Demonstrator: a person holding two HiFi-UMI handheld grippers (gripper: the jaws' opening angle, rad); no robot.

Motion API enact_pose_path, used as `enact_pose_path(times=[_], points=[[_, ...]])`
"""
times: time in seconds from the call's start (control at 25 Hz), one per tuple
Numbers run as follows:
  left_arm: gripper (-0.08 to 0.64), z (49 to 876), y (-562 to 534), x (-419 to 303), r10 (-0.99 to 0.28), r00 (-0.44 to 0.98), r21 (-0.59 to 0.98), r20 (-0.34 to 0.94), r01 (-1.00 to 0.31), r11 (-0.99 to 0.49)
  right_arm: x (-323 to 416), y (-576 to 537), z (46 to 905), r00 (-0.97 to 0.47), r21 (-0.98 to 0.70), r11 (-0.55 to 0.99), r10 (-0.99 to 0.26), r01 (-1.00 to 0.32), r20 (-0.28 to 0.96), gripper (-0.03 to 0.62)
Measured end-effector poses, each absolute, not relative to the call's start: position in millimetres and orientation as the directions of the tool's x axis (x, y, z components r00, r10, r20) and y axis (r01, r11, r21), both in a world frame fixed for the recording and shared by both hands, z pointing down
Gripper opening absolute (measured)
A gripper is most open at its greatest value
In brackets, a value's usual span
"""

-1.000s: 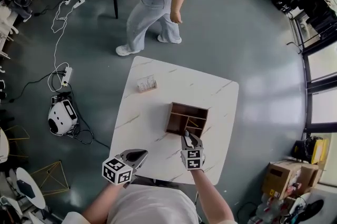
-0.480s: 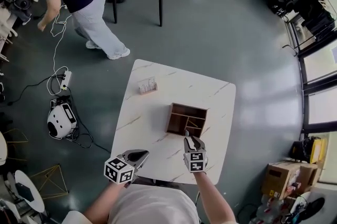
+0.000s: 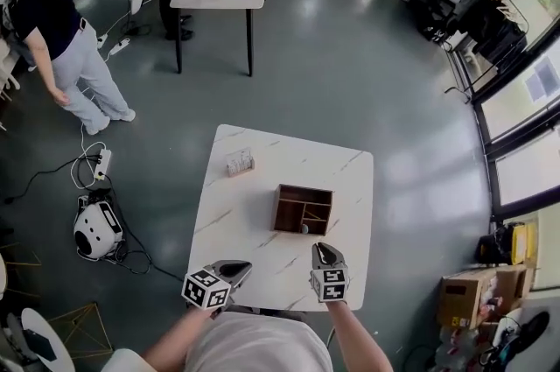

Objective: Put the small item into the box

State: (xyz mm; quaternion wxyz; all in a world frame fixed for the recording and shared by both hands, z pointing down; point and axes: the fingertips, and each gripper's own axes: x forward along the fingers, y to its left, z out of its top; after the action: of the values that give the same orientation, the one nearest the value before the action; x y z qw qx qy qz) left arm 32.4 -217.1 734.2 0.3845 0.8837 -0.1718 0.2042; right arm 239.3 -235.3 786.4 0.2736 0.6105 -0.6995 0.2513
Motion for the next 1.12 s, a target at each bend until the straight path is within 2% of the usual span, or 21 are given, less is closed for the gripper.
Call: enact_pose_path(times=[0.52, 1.12], points=[[0.014, 731, -177, 31, -0.051, 0.877, 0.597, 0.478, -0.367, -0.713, 228, -163, 711, -0.135, -0.131, 0.073, -0.814, -0.989, 0.565, 0.031], [0.014, 701, -104, 41, -0.168, 0.872, 0.563, 0.459, -0.432, -0.704, 238, -57, 682, -0.159, -0.220, 0.048, -0.837, -0.974, 0.523, 0.031]])
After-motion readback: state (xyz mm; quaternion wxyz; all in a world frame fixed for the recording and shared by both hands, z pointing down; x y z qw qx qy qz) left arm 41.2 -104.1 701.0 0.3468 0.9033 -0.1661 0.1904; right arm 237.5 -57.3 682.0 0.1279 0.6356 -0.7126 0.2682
